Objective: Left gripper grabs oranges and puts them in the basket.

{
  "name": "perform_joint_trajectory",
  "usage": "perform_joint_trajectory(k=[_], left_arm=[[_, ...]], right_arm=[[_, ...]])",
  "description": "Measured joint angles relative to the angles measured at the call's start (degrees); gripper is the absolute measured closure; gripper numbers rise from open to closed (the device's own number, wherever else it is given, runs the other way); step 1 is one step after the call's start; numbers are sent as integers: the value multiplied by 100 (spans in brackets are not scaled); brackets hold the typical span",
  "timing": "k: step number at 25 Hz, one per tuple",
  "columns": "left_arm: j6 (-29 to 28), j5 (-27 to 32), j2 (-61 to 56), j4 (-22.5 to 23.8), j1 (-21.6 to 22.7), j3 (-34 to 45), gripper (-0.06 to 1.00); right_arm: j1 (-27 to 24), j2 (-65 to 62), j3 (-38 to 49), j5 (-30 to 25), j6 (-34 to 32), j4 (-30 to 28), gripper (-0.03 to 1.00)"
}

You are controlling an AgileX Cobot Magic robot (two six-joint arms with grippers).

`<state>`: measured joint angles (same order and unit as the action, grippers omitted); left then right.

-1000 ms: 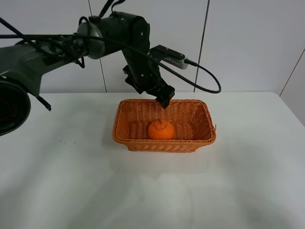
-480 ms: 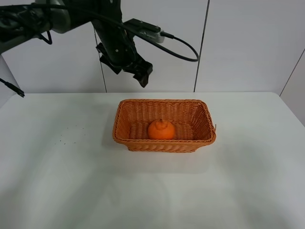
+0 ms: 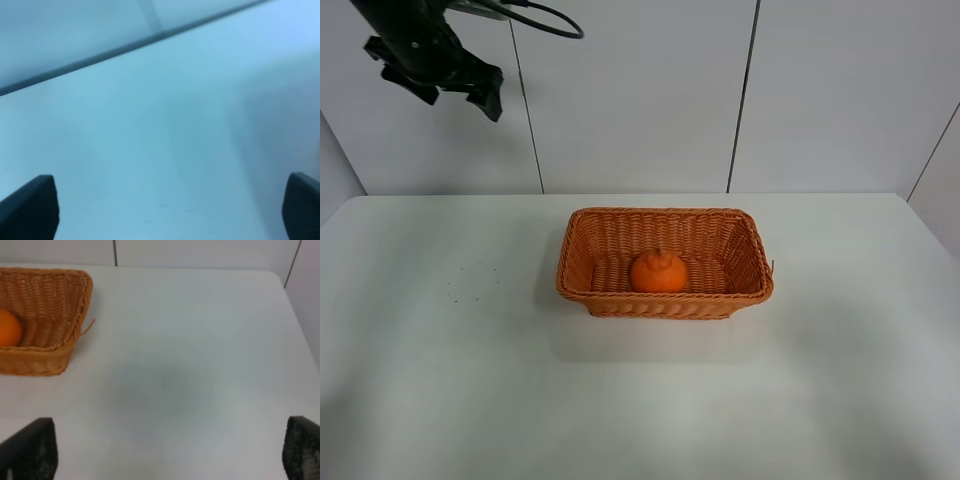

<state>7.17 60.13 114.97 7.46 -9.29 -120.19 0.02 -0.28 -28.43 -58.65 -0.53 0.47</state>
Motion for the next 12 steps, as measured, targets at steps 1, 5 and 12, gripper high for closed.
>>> perform_joint_trajectory(k=[1, 5, 12], left_arm=[[17, 19, -36, 4, 148, 0, -5], [159, 96, -243, 12, 441, 50, -5], [328, 95, -858, 5, 461, 807, -5]], right_arm=[[0, 0, 0, 0, 0, 0, 27], [0, 0, 0, 0, 0, 0, 27], [0, 0, 0, 0, 0, 0, 27]])
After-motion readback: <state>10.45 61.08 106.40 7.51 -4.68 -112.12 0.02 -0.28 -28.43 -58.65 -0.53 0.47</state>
